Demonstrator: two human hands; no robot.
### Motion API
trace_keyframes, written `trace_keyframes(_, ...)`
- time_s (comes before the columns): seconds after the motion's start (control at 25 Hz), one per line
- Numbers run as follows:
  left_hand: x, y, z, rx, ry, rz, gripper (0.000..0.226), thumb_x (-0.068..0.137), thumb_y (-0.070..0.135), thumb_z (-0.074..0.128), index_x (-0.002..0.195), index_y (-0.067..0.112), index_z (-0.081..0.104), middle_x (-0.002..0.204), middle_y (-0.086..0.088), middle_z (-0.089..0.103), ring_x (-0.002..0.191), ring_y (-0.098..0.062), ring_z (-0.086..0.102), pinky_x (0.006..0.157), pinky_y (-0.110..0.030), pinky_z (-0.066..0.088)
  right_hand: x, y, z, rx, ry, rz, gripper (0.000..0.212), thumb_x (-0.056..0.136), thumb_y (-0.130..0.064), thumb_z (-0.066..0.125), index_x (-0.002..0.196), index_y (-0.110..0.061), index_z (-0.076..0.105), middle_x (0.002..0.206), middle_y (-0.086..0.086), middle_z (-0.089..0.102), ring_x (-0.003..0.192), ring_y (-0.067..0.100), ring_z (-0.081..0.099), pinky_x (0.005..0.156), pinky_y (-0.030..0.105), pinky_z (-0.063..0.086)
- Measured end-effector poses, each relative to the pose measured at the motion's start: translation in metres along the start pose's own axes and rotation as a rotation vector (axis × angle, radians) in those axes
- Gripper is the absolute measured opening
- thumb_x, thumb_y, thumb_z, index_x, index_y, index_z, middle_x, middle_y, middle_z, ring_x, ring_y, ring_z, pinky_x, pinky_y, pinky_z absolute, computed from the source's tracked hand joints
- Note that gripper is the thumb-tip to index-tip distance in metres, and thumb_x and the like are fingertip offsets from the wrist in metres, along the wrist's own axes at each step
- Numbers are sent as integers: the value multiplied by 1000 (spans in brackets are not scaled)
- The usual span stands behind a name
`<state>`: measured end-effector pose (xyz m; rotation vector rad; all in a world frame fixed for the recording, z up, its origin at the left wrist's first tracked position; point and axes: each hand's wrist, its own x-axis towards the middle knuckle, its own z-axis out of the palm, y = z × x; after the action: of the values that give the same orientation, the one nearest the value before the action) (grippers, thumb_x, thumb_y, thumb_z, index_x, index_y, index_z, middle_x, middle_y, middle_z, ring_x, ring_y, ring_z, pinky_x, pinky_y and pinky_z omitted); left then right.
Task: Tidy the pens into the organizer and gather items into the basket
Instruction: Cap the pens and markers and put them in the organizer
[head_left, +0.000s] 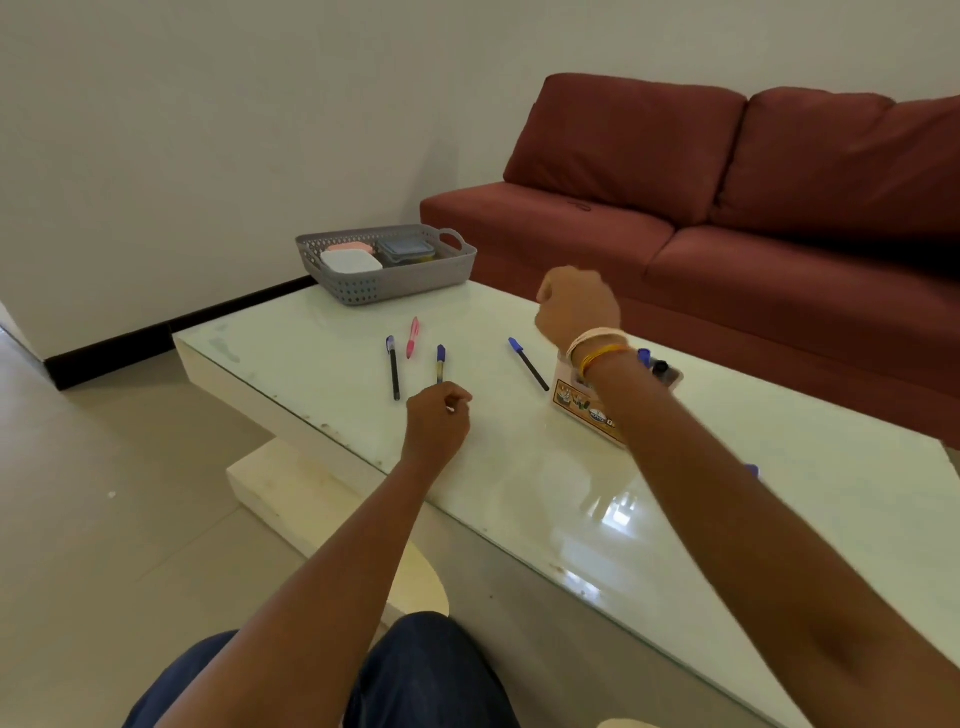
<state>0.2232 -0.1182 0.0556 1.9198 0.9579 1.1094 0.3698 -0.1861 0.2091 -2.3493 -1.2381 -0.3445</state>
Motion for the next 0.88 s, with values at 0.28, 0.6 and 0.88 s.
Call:
trace_keyframes(0.28,4,-3,-9,-127,155,-185,19,88,0,50,90,4,68,83,-17,69,59,-22,63,49,-24,56,-16,-11,115,-262,-381,49,45,91,-13,48,133,1,42,138,33,41,127,46,43,105,47,40)
trace_keyframes(0.6,11,-6,1,-138,222,-177,19,86,1,52,91,5,70,82,-10,70,74,-26,69,69,-46,60,-14,-2,130,-160,-201,40,32,92,-6,49,124,-1,52,121,17,57,115,33,53,96,37,45)
trace_keyframes(0.88,7,-2,-2,-111,73,-126,25,95,25,55,102,9,73,81,-2,71,61,-13,66,65,-19,55,-36,-29,109,755,-444,376,20,80,2,68,100,3,73,98,20,71,94,35,68,86,39,58)
